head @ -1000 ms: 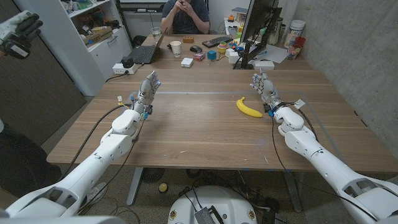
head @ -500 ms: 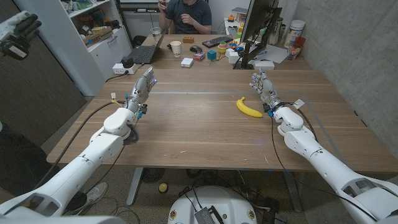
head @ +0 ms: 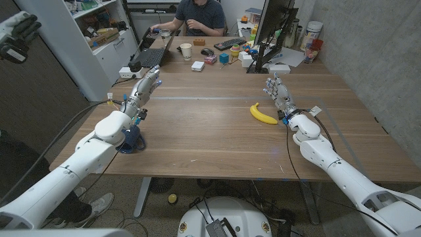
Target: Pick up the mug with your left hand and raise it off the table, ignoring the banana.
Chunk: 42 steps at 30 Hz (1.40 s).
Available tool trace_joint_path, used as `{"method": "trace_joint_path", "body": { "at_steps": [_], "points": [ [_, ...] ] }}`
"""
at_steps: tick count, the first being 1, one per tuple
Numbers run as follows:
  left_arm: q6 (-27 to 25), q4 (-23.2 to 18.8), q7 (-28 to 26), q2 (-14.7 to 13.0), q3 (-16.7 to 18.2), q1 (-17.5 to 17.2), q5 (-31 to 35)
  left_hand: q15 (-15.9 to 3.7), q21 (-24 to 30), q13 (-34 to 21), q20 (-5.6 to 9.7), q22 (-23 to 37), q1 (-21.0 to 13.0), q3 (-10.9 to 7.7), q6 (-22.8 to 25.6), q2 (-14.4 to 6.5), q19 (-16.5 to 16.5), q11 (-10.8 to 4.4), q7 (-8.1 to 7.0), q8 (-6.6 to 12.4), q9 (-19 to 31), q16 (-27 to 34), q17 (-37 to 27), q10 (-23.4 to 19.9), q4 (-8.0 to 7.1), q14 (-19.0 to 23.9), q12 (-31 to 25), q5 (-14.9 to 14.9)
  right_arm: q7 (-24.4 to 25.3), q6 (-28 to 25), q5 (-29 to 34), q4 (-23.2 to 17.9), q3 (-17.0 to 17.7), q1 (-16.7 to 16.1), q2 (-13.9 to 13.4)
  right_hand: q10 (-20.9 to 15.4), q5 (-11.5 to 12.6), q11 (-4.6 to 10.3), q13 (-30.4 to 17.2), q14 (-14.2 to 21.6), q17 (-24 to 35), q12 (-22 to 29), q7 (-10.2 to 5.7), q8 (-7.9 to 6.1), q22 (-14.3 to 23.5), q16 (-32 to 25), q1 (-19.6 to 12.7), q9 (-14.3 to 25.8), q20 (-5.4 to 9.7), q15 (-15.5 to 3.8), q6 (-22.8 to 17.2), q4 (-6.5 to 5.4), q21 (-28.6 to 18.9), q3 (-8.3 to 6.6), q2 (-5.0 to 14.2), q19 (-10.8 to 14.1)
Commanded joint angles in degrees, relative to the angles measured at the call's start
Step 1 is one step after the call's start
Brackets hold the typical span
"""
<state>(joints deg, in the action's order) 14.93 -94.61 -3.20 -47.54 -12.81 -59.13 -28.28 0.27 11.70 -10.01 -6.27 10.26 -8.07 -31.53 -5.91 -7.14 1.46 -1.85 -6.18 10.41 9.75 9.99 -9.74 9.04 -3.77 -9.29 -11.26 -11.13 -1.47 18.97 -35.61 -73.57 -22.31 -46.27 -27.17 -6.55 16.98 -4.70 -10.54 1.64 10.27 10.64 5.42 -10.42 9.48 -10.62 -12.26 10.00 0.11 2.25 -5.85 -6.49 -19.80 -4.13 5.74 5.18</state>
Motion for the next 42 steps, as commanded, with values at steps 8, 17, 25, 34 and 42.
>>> {"method": "trace_joint_path", "body": {
  "at_steps": [8,17,25,34,42],
  "points": [
    [-4.2,-13.0,-0.6,-12.5,12.2,-12.2,4.9,0.28,0.6,-0.4,-0.78,0.1,-2.2,-1.24,0.9,-1.4,-0.8,0.00,-1.96,0.54,0.2,0.3,-0.1,0.7,1.94,-0.3,-0.1,0.1,-0.3,1.4,-0.1,0.5,-0.3,-0.4,1.1,-0.4,0.5,-0.02,-0.2,0.2,0.2,0.4,0.15,-0.39,0.3,-0.4,-0.2,0.3,-0.03,0.39,-0.3,-0.16,0.3,0.34,-0.42,0.4],
    [-8.1,-18.5,0.6,-14.5,22.1,-19.8,8.9,0.77,0.6,-0.4,-1.05,0.0,-4.3,-2.41,2.0,-1.7,-1.4,-0.10,-4.81,0.71,0.3,0.2,-0.1,1.3,3.99,-0.6,0.0,0.4,-1.3,2.6,0.1,1.6,-0.7,0.1,1.7,-0.5,0.6,0.06,-0.2,0.2,0.2,0.4,0.10,-0.37,0.3,-0.4,-0.1,0.3,-0.06,0.28,-0.2,-0.16,0.4,0.41,-0.47,0.5],
    [-13.3,-23.8,5.5,-13.3,31.5,-24.1,14.7,0.98,0.8,-0.5,-0.20,0.1,-5.9,-3.20,3.1,-2.1,-2.5,-0.12,-5.52,0.78,0.4,0.3,-0.1,0.8,5.37,-0.5,-0.2,0.5,-1.2,2.7,0.1,1.2,-0.6,-0.1,1.7,-0.5,0.6,0.24,-0.2,0.2,0.2,0.4,0.10,-0.38,0.3,-0.4,0.0,0.3,-0.08,0.22,-0.2,-0.14,0.6,0.48,-0.52,0.6],
    [-21.5,-30.2,16.4,-12.7,40.0,-26.0,22.2,0.51,0.9,-0.5,-0.16,0.1,-7.0,-3.58,3.4,-1.9,-3.4,-0.29,-6.13,0.61,0.4,0.5,-0.1,0.3,6.57,0.2,-0.4,0.8,-1.0,2.7,0.0,0.8,-0.3,-0.2,1.4,-0.5,0.7,0.21,-0.2,0.3,0.2,0.4,0.05,-0.37,0.3,-0.4,0.0,0.3,-0.09,0.19,-0.2,-0.12,0.8,0.56,-0.56,0.7],
    [-26.4,-35.5,25.3,-10.5,44.9,-26.7,28.8,0.05,1.0,-0.5,-1.05,0.0,-9.5,-4.10,6.7,-1.5,-5.4,-0.55,-6.30,1.18,0.5,1.0,-0.1,-3.4,9.37,2.8,-1.5,1.1,-1.6,3.1,0.0,1.3,-0.4,0.0,1.5,-0.6,0.7,0.25,-0.2,0.3,0.2,0.4,-0.01,-0.38,0.3,-0.4,0.1,0.3,-0.08,0.14,-0.2,-0.11,0.9,0.63,-0.59,0.7]
  ]
}}
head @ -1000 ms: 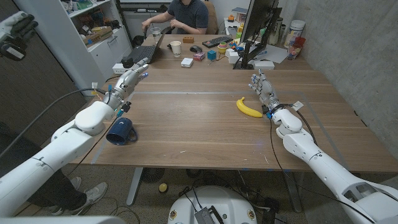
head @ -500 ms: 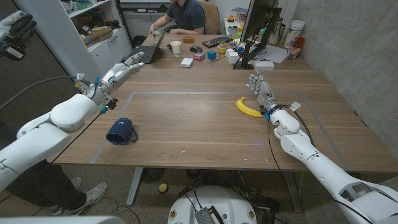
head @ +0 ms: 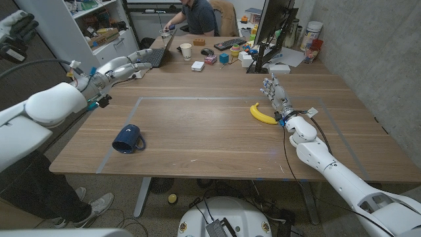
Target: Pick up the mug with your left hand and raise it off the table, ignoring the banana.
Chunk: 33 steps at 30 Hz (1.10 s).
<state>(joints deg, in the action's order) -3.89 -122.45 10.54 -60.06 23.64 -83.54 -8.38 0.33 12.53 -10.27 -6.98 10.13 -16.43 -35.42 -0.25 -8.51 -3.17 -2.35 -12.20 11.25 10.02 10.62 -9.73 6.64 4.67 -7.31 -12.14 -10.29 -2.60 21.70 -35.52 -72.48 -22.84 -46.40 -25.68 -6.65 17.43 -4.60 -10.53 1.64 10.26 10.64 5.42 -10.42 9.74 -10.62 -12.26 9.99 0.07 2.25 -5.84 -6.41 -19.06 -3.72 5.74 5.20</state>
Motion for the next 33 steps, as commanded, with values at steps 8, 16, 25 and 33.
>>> {"method": "trace_joint_path", "body": {
  "at_steps": [8,16,25,33],
  "points": [
    [-11.0,-12.5,20.4,4.1,12.9,-2.8,15.2,-0.17,0.0,-0.3,-1.04,0.1,-2.4,-0.66,1.9,-0.3,-1.0,-0.05,-0.31,0.37,0.2,0.3,-0.1,-1.8,2.08,1.4,-0.7,0.1,-0.3,0.4,0.0,-0.3,0.3,-0.1,-0.2,-0.5,0.3,0.20,-0.2,0.3,0.3,0.4,-0.06,-0.41,0.1,-0.4,0.1,0.3,-0.06,0.13,-0.3,-0.18,0.3,0.28,-0.63,0.8],
    [-13.3,-16.3,27.2,5.5,14.9,-2.6,21.8,0.25,-0.2,-0.4,-5.24,0.2,-6.7,-1.76,5.8,-0.6,-2.5,0.01,-0.23,0.76,0.4,0.7,-0.3,-4.9,4.85,4.6,-1.1,-0.2,-0.7,0.5,-0.2,-0.2,0.3,-0.1,-0.2,-0.5,0.4,0.22,-0.2,0.4,0.3,0.4,-0.09,-0.41,0.1,-0.4,0.2,0.3,-0.07,0.16,-0.3,-0.17,0.5,0.36,-0.67,0.8],
    [-16.8,-18.9,33.4,4.9,14.2,-2.2,30.9,1.74,-0.3,-0.5,-5.60,0.3,-8.3,-1.80,6.8,0.2,-3.1,-0.01,-0.28,0.77,0.4,0.5,-0.3,-4.9,5.51,5.0,-0.8,-0.3,-1.2,0.8,0.0,0.6,0.0,0.5,0.0,-0.5,0.4,0.23,-0.2,0.4,0.3,0.4,-0.14,-0.41,0.1,-0.4,0.3,0.3,-0.09,0.09,-0.3,-0.17,0.7,0.46,-0.73,0.9],
    [-15.7,-18.0,36.3,5.0,12.5,-0.4,33.9,4.02,-0.3,-0.6,-5.63,0.5,-11.8,-1.07,6.0,3.0,-4.6,0.24,-0.36,0.22,0.5,-0.2,-0.5,0.0,5.88,2.7,1.0,0.0,-0.9,0.5,0.3,0.3,-0.1,0.6,-0.2,-0.6,0.5,0.35,-0.2,0.5,0.3,0.4,-0.15,-0.42,0.1,-0.4,0.4,0.3,-0.11,0.12,-0.3,-0.17,0.8,0.57,-0.81,1.0]
  ]
}}
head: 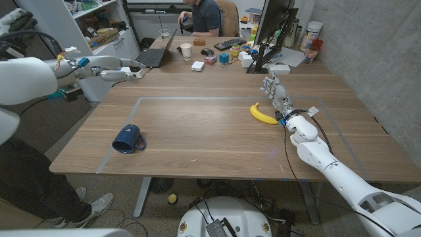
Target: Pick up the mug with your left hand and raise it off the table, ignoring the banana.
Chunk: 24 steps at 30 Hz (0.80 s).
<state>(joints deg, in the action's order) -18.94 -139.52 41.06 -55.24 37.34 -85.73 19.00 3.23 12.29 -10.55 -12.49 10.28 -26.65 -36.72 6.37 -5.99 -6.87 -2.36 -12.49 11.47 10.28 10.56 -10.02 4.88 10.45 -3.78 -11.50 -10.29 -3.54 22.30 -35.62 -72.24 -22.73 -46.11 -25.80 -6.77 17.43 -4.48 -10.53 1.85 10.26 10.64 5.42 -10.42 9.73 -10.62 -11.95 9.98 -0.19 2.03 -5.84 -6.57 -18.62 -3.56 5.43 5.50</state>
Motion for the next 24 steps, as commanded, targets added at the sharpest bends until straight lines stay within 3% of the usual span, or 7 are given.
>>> {"method": "trace_joint_path", "body": {
  "at_steps": [1,15,24],
  "points": [
    [-1.3,-1.0,6.1,0.0,-1.7,2.0,7.3,1.28,0.0,-0.3,-0.12,0.4,-1.7,0.24,-0.8,0.5,-1.0,0.17,-0.07,-0.07,0.3,-0.2,-0.2,2.0,0.11,-0.9,0.4,0.0,0.1,-0.1,0.5,0.0,-0.2,0.3,-0.1,-0.5,0.5,0.24,-0.2,0.3,0.3,0.4,-0.16,-0.41,0.1,-0.4,0.1,0.3,0.15,0.33,-0.3,-0.01,0.4,0.43,-0.52,0.7],
    [-3.6,1.0,10.9,-2.9,-6.6,2.9,11.9,3.06,0.4,-0.3,-0.12,0.6,-4.3,0.63,-3.5,2.1,-2.6,0.24,-0.03,-0.68,0.4,-0.1,-0.3,4.1,0.23,-1.8,0.6,0.3,0.1,-0.4,0.4,0.5,-0.3,0.7,0.2,-0.5,0.6,0.26,-0.2,0.4,0.3,0.4,-0.23,-0.41,0.1,-0.5,0.2,0.3,0.03,0.65,-0.3,-0.01,0.7,0.60,-0.62,0.9],
    [-3.1,2.2,11.1,-1.0,-6.6,1.8,11.3,3.84,0.5,-0.3,-0.13,0.6,-5.3,1.02,-4.4,3.2,-3.4,0.80,-0.03,-0.74,0.4,0.1,-0.4,4.6,0.19,-1.8,0.5,0.4,0.3,-0.5,0.7,0.2,-0.5,0.7,0.1,-0.5,0.6,0.36,-0.2,0.5,0.3,0.4,-0.23,-0.41,0.1,-0.5,0.3,0.3,-0.08,0.73,-0.3,-0.02,0.8,0.68,-0.64,1.0]
  ]
}}
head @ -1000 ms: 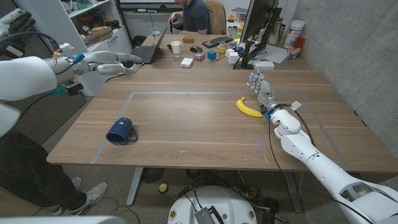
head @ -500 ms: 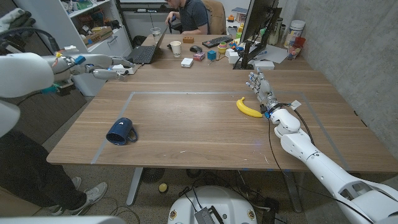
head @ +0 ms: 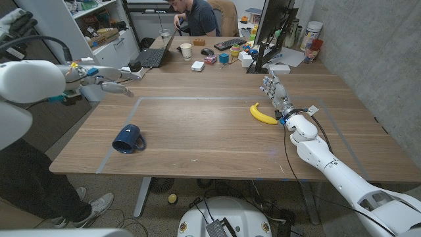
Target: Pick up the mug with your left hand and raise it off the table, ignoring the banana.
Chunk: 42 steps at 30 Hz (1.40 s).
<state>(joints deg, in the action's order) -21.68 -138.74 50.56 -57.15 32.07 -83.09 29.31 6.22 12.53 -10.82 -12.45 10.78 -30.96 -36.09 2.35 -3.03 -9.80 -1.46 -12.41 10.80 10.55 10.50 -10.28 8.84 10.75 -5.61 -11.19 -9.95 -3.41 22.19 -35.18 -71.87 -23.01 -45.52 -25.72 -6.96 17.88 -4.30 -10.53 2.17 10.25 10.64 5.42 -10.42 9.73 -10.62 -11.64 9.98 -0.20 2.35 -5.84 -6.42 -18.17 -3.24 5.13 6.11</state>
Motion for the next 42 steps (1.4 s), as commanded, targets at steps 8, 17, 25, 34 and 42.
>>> {"method": "trace_joint_path", "body": {
  "at_steps": [8,17,25,34,42],
  "points": [
    [-0.4,2.2,0.2,2.3,-1.7,-2.5,1.2,0.92,0.4,-0.1,-0.14,0.1,-1.7,0.47,-0.6,0.5,-1.0,0.04,-0.11,0.07,0.1,0.3,-0.1,0.5,-0.17,0.4,0.0,0.0,0.4,-0.8,0.6,-0.9,-0.3,-0.2,-0.4,-0.3,0.2,0.25,-0.2,0.2,0.3,0.4,-0.27,-0.41,0.1,-0.5,0.1,0.3,-0.09,0.46,-0.3,-0.18,0.5,0.44,-0.36,0.4],
    [-0.1,2.8,-1.1,2.6,-2.0,-3.8,0.7,0.56,0.5,-0.1,-0.16,0.1,-2.8,0.44,-0.5,0.6,-1.6,0.15,-0.11,0.32,0.2,0.4,-0.1,0.6,-0.24,0.5,-0.1,0.0,0.9,-1.3,1.2,-1.8,-0.5,0.0,-0.7,-0.4,0.3,0.20,-0.2,0.2,0.3,0.4,-0.29,-0.41,0.1,-0.5,0.2,0.3,-0.18,0.51,-0.3,-0.18,0.8,0.53,-0.39,0.4],
    [-0.5,3.9,-1.2,1.8,-2.9,-4.3,-0.3,0.14,0.5,-0.1,-0.16,0.1,-3.9,0.38,-0.2,0.5,-2.1,-0.06,-0.11,0.54,0.2,0.6,-0.1,-0.2,-0.30,1.2,-0.5,-0.1,0.5,-1.4,1.4,-1.1,-0.9,0.5,-0.4,-0.3,0.4,0.18,-0.2,0.2,0.3,0.4,-0.17,-0.42,0.1,-0.5,0.3,0.3,-0.21,0.51,-0.3,-0.19,0.9,0.62,-0.41,0.5],
    [-0.8,4.2,-1.9,1.4,-3.0,-5.5,-0.9,-0.01,0.5,-0.1,-0.17,0.1,-4.9,0.34,0.3,0.5,-2.5,-0.11,-0.08,0.81,0.2,0.7,-0.1,-0.7,-0.33,1.5,-0.7,0.0,0.6,-2.1,1.3,-0.3,-1.2,1.3,0.0,-0.3,0.4,0.16,-0.2,0.2,0.3,0.4,-0.17,-0.41,0.1,-0.5,0.3,0.3,-0.25,0.58,-0.2,-0.19,1.1,0.68,-0.43,0.5],
    [-1.4,4.0,-1.3,0.5,-2.2,-6.9,1.2,0.06,0.5,-0.1,-0.17,0.1,-5.6,0.29,0.5,0.4,-2.8,0.17,-0.11,0.91,0.2,0.6,-0.1,-0.6,-0.33,1.5,-0.7,-0.1,0.8,-2.1,1.9,-0.2,-1.6,1.7,0.3,-0.3,0.4,0.14,-0.2,0.2,0.3,0.4,-0.17,-0.40,0.1,-0.4,0.4,0.3,-0.27,0.55,-0.2,-0.19,1.2,0.75,-0.44,0.5]
  ]
}}
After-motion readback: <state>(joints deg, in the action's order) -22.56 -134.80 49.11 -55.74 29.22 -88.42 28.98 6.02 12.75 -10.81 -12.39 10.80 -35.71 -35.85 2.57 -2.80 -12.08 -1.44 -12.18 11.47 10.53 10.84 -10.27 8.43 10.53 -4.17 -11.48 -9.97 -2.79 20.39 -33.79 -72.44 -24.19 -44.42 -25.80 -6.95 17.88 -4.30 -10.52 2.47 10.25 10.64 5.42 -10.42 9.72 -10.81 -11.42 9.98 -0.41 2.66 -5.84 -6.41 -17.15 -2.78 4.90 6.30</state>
